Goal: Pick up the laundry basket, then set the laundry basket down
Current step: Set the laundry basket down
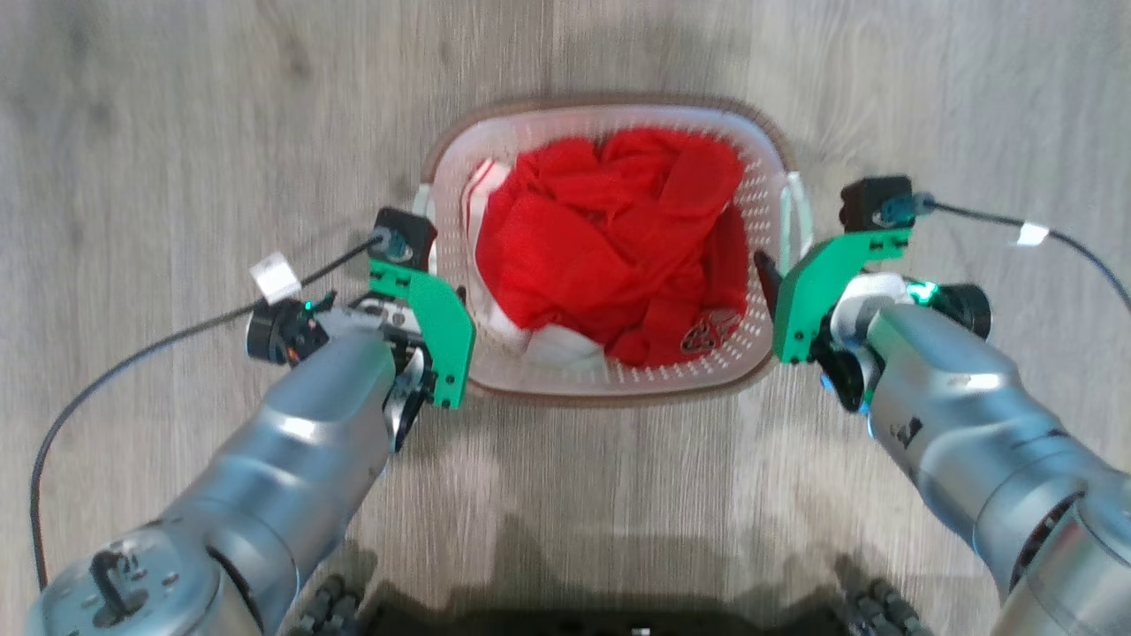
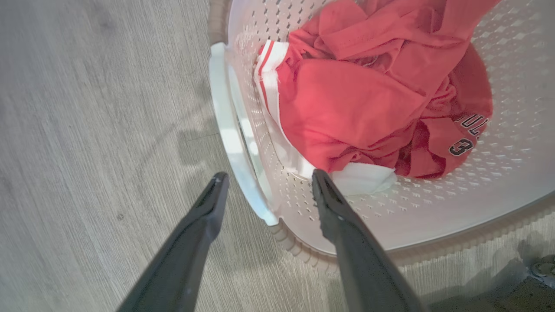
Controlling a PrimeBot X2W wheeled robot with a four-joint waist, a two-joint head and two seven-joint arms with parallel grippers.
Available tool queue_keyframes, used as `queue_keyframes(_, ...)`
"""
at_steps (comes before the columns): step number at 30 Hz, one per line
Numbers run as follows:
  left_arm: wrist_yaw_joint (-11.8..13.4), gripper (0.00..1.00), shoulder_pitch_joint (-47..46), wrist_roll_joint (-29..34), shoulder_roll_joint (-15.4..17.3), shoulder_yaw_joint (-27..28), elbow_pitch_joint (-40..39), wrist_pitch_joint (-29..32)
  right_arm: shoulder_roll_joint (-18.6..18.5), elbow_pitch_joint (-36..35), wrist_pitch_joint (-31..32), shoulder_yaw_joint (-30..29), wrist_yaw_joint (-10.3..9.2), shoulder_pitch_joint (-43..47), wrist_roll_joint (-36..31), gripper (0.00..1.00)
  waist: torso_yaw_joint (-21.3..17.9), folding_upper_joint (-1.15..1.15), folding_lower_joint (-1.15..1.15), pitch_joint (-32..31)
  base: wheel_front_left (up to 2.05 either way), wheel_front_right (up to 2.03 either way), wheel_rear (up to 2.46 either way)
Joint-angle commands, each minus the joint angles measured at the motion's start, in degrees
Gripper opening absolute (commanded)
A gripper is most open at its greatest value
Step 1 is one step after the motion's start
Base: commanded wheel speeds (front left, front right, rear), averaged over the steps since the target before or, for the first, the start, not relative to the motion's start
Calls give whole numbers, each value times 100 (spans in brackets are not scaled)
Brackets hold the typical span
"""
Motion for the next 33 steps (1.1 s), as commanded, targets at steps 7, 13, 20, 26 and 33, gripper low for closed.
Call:
queue_keyframes(7, 122, 100, 349, -31, 82, 51, 146, -658, 74, -23, -182, -88, 40, 646, 4, 100, -153, 0, 0, -1268, 0, 0, 0)
queue_keyframes(13, 165, 100, 634, -107, 82, 134, 246, -1163, 155, -88, -602, -223, 40, 882, 75, 100, -255, 0, 0, -2101, 0, 0, 0)
queue_keyframes(20, 517, 100, 561, 223, 257, 813, -277, -1312, -105, -758, -780, -1006, 40, 774, -264, 100, -272, 0, 0, -2855, 0, 0, 0)
queue_keyframes(26, 1052, 100, 953, 1358, 741, 2163, -1838, -1314, -470, -1998, -782, -2586, 40, 1206, -1603, 100, -252, 0, 0, -3208, 0, 0, 0)
queue_keyframes(33, 1257, 100, 2270, 3223, 825, 4351, -4363, -1315, -173, -4264, -783, -4813, 40, 2813, -3993, 100, -164, 0, 0, -3491, 0, 0, 0)
